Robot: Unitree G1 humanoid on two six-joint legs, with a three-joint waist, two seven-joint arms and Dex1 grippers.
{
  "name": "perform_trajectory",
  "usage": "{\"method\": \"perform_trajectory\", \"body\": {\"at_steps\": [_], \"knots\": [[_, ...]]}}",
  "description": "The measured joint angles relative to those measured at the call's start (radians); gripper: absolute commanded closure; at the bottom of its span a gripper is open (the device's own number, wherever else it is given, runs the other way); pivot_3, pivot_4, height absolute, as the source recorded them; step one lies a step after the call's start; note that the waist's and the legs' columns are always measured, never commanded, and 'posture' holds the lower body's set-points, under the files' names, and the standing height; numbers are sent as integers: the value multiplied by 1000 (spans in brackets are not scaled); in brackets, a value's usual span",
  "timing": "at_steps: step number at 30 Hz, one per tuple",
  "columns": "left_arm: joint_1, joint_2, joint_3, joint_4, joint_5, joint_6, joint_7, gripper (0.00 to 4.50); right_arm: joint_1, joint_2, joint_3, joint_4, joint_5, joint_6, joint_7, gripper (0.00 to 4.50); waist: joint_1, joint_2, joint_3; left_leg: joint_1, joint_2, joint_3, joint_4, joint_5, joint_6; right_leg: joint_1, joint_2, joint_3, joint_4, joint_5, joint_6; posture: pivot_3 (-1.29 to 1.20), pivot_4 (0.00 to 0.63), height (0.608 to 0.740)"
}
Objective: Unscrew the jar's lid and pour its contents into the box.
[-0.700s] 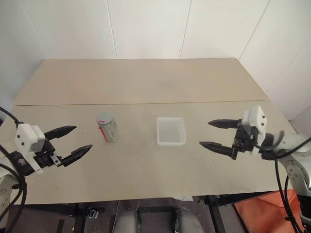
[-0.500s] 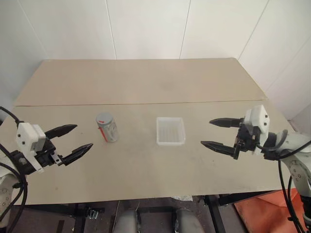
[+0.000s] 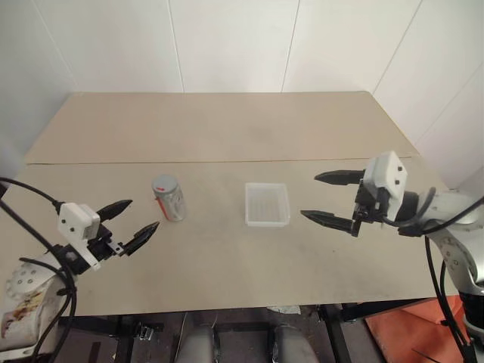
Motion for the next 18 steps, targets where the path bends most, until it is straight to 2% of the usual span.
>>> {"method": "perform_trajectory", "body": {"at_steps": [4, 9, 18], "knots": [[-116, -43, -80, 100, 52, -46, 23, 19, -9, 15, 23, -13, 0, 1, -3, 0, -1, 0, 0, 0, 0, 0, 0, 0, 0, 0, 0, 0, 0, 0, 0, 0, 150, 740], [-166, -81, -138, 182, 99, -97, 37, 19, -16, 19, 33, -21, -7, 1, -15, 0, -4, 0, 0, 0, 0, 0, 0, 0, 0, 0, 0, 0, 0, 0, 0, 0, 150, 740], [-311, -167, -165, 384, 179, -232, 144, 19, -1, 20, 28, -71, -5, 1, -27, 0, -1, 0, 0, -1, -1, -1, 0, 0, 0, 1, 0, -1, 0, 1, 1, 0, 150, 740]]}}
